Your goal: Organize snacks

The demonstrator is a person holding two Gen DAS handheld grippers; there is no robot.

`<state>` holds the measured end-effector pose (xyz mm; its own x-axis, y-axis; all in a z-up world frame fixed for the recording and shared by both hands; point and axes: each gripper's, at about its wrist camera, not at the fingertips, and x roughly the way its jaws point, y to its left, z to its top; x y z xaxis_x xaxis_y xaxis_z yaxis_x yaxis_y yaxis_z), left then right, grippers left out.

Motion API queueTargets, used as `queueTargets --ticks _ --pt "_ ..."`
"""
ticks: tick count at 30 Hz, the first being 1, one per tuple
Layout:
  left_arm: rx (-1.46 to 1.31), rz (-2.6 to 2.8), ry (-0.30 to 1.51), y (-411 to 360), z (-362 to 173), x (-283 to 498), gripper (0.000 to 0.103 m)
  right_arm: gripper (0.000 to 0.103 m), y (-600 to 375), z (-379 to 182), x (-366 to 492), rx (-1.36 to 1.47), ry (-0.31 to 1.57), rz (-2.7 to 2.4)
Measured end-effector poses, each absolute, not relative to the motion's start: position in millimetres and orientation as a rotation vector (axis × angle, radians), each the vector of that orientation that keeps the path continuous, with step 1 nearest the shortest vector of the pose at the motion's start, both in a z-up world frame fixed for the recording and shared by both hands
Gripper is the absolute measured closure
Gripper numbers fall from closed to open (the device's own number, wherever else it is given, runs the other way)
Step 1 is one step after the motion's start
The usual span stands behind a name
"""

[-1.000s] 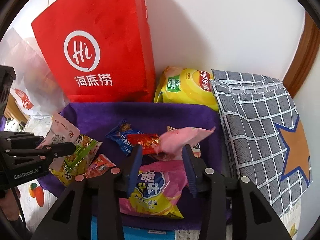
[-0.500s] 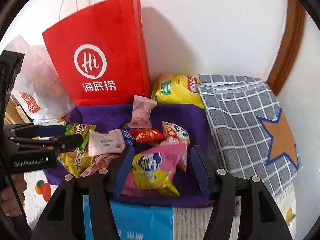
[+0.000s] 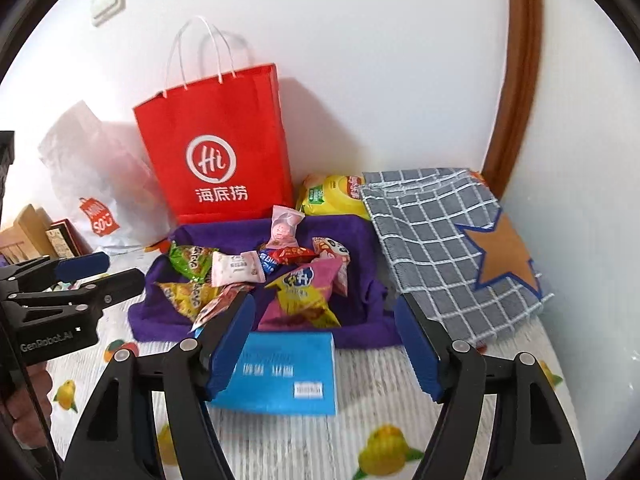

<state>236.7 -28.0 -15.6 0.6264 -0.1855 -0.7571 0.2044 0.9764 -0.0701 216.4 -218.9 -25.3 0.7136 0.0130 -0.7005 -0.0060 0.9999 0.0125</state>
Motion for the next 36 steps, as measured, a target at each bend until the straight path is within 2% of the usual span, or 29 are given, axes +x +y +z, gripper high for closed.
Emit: queueTargets --ticks 6,10,13,19,28,29,30,31,36 --pt "0.034 -0.187 0.794 -35 6 182 0.030 0.030 -226 -7 168 0.000 0.735 -0.006" --pt "0.015 -0.170 0.765 -39 15 154 0.025 0.019 -228 1 137 -0.005 0.707 -0.001" --pt "0.010 -0.152 0.748 -41 18 133 0.021 0.014 -229 3 118 0.000 0.694 0.002" --pt "0.028 -0.096 0.693 -48 23 92 0.015 0.014 -230 7 86 0.005 0.681 0.034" --pt "0.021 -0.090 0.670 -62 12 45 0.012 0.010 -245 3 44 0.012 0.659 -0.003" --pt "0.020 -0.090 0.674 -64 11 43 0.012 0.008 -247 3 40 0.016 0.658 -0.004" --pt "0.020 -0.092 0.678 -65 10 40 0.012 0.001 -250 3 36 0.021 0.657 -0.011" --pt "0.020 -0.094 0.678 -66 10 36 0.012 0.000 -252 3 32 0.026 0.650 -0.014" --pt "0.028 -0.094 0.665 -70 11 21 0.012 0.000 -255 6 16 0.017 0.639 -0.007"
